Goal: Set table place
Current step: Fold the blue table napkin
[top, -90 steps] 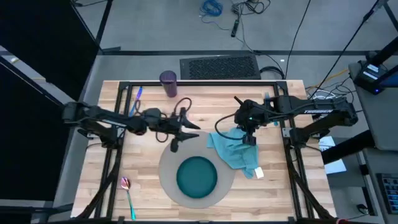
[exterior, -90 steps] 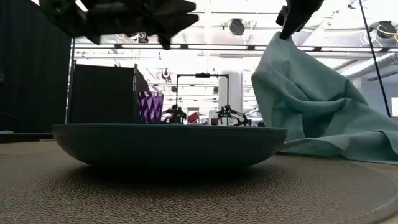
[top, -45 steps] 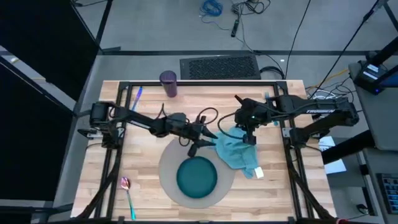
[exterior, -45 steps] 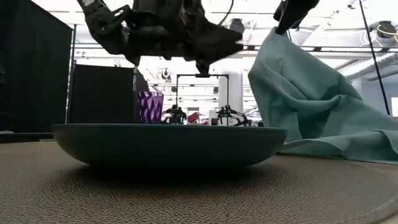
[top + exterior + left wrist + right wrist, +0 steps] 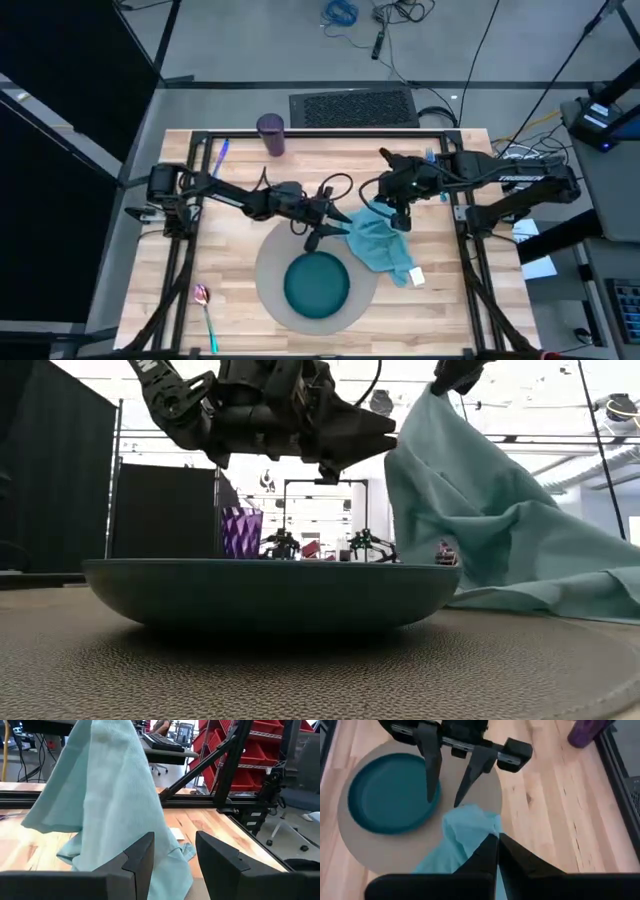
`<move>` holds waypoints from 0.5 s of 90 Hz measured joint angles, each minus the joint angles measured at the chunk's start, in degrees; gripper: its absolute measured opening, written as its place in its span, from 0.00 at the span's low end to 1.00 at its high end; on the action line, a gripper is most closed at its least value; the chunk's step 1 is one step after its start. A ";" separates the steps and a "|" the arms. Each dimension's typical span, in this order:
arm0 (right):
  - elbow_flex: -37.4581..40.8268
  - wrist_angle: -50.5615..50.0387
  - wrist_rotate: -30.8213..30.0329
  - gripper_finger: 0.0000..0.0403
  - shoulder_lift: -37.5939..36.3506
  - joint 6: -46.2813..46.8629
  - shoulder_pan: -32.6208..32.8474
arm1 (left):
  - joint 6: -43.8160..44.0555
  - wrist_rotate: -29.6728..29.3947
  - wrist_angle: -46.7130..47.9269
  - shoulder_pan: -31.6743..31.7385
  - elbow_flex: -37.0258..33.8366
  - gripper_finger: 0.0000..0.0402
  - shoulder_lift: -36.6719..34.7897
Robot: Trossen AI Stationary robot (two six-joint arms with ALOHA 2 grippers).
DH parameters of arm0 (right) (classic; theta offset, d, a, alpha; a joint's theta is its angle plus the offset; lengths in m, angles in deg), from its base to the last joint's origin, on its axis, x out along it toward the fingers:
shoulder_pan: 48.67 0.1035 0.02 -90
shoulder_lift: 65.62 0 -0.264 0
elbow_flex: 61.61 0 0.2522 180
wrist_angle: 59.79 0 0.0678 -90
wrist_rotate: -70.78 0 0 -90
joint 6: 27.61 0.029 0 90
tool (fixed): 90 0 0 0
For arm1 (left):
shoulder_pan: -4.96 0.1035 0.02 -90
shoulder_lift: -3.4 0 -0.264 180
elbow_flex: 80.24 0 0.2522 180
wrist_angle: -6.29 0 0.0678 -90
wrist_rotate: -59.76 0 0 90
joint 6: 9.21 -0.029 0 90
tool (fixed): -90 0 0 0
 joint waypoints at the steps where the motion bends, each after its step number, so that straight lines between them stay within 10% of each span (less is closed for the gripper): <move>1: 0.00 0.00 0.04 0.00 -0.09 0.01 0.00 | 0.00 0.00 -0.09 0.00 0.00 0.32 0.00; 45: 0.00 0.41 1.69 0.00 -8.93 1.97 0.00 | -0.22 2.51 -2.04 0.00 2.14 0.32 0.00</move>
